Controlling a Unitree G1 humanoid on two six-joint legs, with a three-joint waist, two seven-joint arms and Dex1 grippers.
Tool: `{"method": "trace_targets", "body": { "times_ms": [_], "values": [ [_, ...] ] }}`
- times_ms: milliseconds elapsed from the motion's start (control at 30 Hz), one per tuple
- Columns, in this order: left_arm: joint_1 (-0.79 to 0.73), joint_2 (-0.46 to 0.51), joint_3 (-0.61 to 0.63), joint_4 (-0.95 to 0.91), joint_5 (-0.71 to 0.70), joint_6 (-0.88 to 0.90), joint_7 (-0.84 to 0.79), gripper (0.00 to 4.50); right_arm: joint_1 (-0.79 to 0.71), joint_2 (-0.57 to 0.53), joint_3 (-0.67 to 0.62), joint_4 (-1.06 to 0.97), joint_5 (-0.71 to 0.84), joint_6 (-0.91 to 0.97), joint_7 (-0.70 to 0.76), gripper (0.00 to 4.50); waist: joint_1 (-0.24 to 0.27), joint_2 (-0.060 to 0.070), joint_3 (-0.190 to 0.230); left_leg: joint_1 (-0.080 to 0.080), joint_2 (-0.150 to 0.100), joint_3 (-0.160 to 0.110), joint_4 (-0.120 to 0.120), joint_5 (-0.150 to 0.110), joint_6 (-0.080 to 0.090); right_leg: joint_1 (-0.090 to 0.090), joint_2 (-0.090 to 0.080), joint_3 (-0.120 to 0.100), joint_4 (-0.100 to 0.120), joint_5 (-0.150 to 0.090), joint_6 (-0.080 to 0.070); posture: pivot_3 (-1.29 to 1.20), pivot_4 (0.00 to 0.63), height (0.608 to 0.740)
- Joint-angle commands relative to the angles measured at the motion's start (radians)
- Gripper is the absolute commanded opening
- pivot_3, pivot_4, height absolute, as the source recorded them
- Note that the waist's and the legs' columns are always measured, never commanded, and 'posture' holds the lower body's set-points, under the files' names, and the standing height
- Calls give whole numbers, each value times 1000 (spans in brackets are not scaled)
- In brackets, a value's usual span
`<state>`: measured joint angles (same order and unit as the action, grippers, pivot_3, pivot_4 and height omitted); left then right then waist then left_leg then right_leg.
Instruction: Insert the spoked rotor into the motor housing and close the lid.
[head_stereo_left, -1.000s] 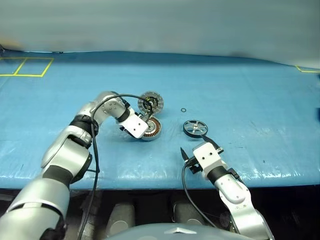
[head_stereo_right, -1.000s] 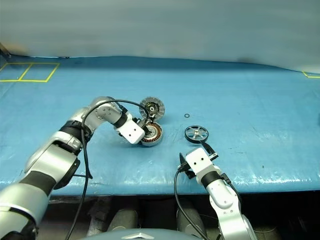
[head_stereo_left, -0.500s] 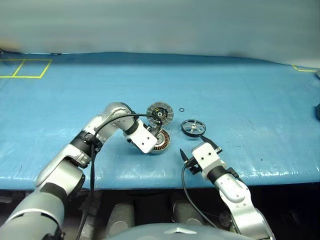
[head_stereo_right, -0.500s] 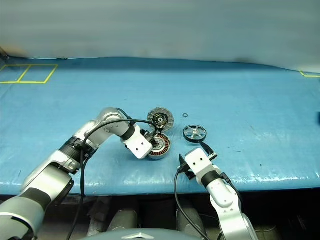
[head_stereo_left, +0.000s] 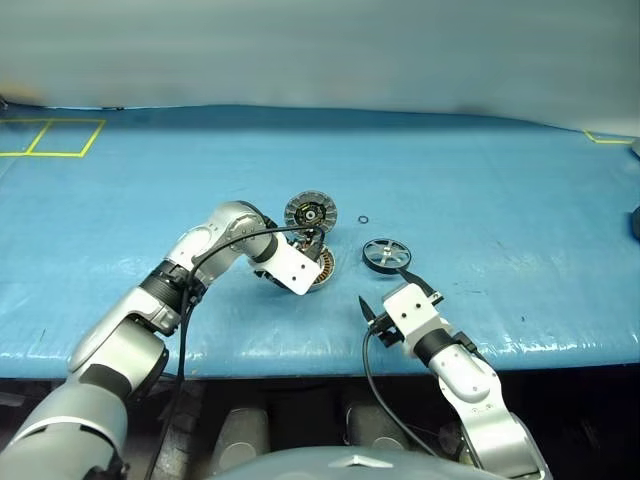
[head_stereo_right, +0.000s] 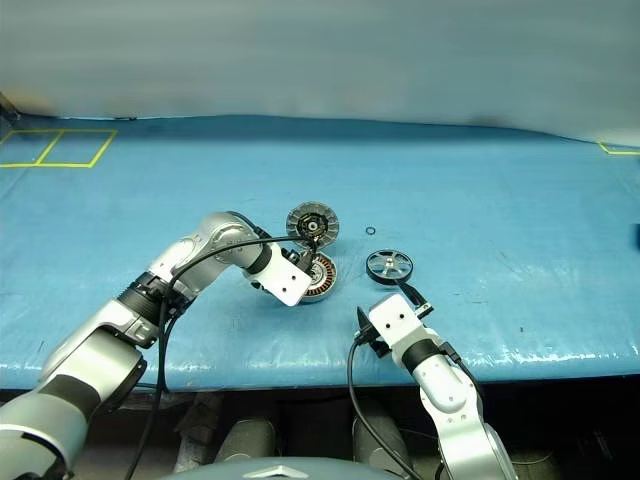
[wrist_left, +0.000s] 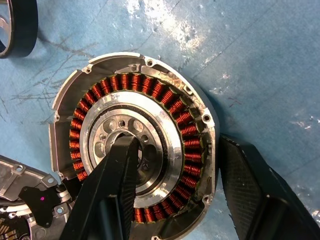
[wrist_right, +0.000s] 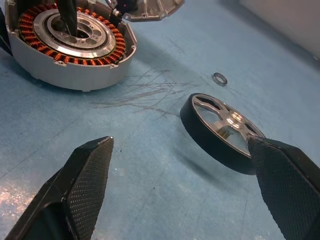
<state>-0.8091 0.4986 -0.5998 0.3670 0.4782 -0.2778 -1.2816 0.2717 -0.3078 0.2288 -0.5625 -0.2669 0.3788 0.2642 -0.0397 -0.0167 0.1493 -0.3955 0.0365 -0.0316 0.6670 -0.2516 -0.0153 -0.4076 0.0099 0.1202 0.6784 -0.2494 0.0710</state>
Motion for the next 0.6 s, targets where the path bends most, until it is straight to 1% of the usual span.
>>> {"method": "trace_targets", "body": {
  "times_ms": [33,133,200,233,267,367,467,567,600],
  "values": [
    [19,18,-23,12,44,36,7,2100,-11,-3,-4,-16,2,-11,5,4500,0,0,0,0,0,0,0,0,0,0,0,0,0,0,0,0,150,740],
    [25,21,-25,9,44,20,23,2100,-9,-3,-2,-15,3,-12,5,4500,1,0,0,0,0,0,0,0,0,0,0,0,0,-1,-2,0,150,740],
    [29,19,-20,10,18,-12,25,2806,-7,-4,-1,-15,2,-11,6,4500,1,0,0,0,0,0,0,0,0,0,0,0,0,-1,-2,0,150,740],
    [31,18,-17,8,14,-13,30,2992,-6,-5,-1,-15,3,-11,6,4500,0,0,0,0,0,0,0,0,0,0,0,0,0,-1,-2,0,150,740],
    [31,11,-10,5,15,-1,46,3272,-5,-5,-2,-15,4,-11,7,4500,0,0,0,0,0,0,0,0,0,0,0,0,0,-1,-2,0,150,740],
    [34,3,11,-32,-19,35,40,3272,-7,-8,-3,-11,6,-11,11,4500,1,0,0,0,0,0,-1,0,0,0,0,0,0,-1,-1,0,150,740],
    [34,17,40,-98,-68,47,28,3272,-13,-8,-6,-3,8,-14,14,4500,2,0,0,0,0,0,-1,0,0,-1,0,0,0,-1,-1,0,150,740],
    [34,28,56,-139,-89,64,32,3272,-18,-5,-7,3,8,-15,16,4500,2,0,0,-2,0,0,-1,0,0,-2,0,0,0,-1,-1,0,150,740],
    [39,35,74,-186,-125,89,13,3272,-19,-5,-7,6,8,-17,16,4500,2,0,0,-3,0,0,-1,0,0,-3,0,0,0,-1,-1,0,150,740]
  ]
}}
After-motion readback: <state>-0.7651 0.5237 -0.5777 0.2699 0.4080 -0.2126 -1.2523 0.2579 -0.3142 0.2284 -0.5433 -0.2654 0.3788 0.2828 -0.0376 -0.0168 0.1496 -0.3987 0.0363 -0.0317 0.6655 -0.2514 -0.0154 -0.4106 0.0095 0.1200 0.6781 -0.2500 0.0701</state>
